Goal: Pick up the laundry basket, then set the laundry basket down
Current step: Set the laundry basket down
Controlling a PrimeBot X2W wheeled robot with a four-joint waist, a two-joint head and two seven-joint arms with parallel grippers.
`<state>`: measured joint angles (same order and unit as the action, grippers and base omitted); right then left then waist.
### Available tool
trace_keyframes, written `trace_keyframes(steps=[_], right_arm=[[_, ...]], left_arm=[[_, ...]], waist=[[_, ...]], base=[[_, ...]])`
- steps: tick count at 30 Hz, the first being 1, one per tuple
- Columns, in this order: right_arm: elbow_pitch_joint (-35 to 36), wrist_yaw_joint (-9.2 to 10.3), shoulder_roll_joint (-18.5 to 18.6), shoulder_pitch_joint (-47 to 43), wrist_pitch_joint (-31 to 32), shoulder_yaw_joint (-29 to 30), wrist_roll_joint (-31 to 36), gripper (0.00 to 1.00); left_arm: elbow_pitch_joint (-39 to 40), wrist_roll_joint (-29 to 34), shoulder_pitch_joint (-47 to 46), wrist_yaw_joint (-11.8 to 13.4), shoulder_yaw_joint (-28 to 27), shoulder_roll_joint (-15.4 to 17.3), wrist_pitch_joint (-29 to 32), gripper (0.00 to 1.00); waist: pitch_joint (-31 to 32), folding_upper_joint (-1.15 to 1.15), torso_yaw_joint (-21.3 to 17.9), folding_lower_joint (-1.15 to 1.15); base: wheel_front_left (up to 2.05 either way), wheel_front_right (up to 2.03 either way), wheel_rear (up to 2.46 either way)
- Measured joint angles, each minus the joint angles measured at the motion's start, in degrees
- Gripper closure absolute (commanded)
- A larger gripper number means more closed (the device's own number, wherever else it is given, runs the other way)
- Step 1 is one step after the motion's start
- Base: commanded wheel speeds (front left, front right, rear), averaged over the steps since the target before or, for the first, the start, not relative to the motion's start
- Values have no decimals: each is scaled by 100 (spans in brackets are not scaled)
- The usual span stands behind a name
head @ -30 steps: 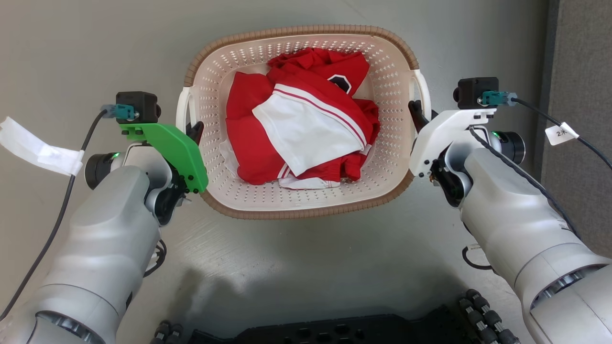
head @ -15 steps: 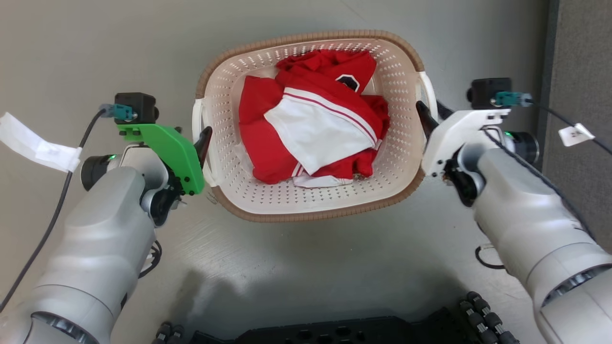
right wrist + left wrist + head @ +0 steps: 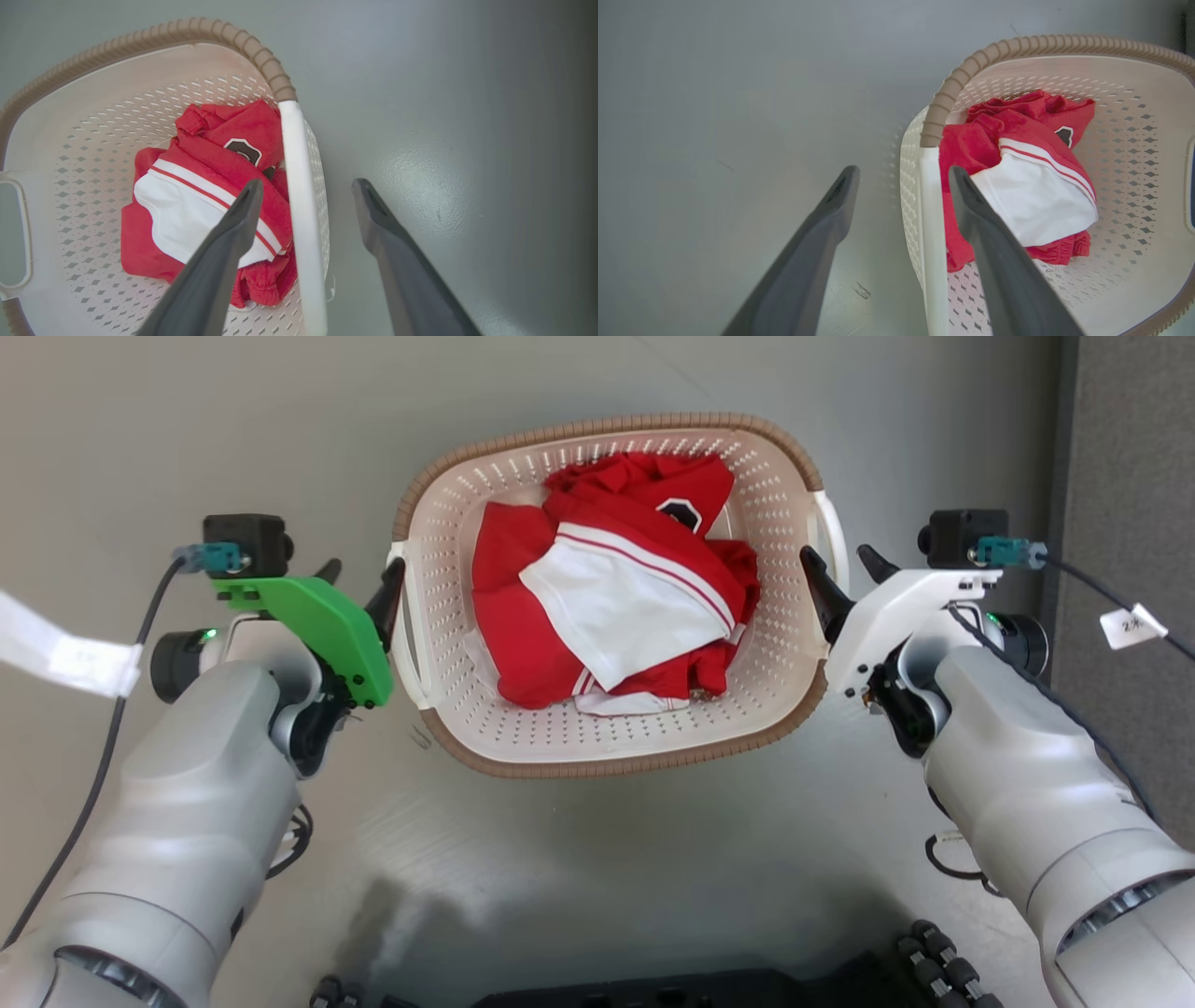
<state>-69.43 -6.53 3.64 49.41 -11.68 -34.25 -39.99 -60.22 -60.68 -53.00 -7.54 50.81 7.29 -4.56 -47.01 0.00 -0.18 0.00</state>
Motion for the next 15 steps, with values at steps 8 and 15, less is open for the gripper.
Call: trace_keyframes(steps=[8, 15], right_arm=[[125, -1, 0, -222, -198, -21, 12, 0], [263, -2, 70, -432, -248, -20, 70, 0]], left_arm=[[-16, 209, 211, 0, 97, 112, -938, 0], [26, 427, 436, 0, 96, 143, -1012, 0]], waist=[[432, 0, 5, 0], [908, 0, 10, 0]], base=[[0, 0, 0], [0, 0, 0]])
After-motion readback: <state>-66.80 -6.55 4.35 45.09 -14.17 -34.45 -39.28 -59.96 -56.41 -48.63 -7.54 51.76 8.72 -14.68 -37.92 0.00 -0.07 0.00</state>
